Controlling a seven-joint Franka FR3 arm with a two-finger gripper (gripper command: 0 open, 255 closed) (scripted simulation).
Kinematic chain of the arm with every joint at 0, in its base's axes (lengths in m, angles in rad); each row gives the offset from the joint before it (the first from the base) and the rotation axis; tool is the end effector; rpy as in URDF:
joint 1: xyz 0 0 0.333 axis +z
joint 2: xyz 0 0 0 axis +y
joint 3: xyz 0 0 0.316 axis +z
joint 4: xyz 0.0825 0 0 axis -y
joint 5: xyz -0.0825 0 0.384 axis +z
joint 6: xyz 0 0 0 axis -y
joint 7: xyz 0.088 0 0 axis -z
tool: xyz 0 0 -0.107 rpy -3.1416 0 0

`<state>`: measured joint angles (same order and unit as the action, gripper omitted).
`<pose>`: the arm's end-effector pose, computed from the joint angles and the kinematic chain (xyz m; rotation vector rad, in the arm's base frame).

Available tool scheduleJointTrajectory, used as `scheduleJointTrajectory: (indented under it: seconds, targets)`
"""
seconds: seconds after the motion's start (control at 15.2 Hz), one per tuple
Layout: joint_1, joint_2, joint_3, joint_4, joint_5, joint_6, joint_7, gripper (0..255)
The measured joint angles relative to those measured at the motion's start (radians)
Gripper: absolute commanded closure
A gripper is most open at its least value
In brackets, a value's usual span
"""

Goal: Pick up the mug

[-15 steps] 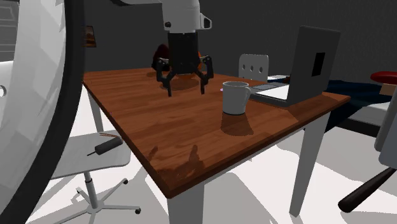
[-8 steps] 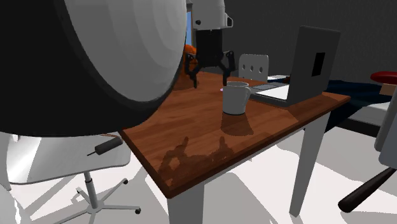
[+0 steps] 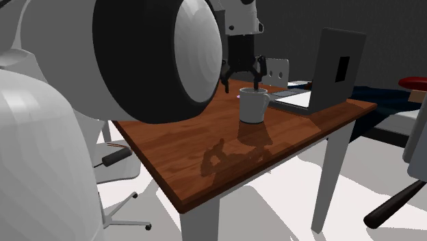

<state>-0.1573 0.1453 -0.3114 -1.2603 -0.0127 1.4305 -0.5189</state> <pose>0.5252 -0.2485 0.6772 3.0753 0.0800 0.0018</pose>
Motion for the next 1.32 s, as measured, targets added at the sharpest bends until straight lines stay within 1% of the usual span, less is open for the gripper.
scheduleJointTrajectory:
  seconds: [0.33,0.4,1.06,1.32]
  targets:
    - [0.006,-0.028,0.002,-0.105,-0.01,0.077,0.007,0]
    - [0.006,-0.031,0.002,-0.113,-0.01,0.082,0.007,255]
    - [0.007,-0.036,0.003,-0.123,-0.012,0.089,0.008,255]
    - [0.002,-0.014,0.0,-0.053,-0.005,0.04,0.001,255]
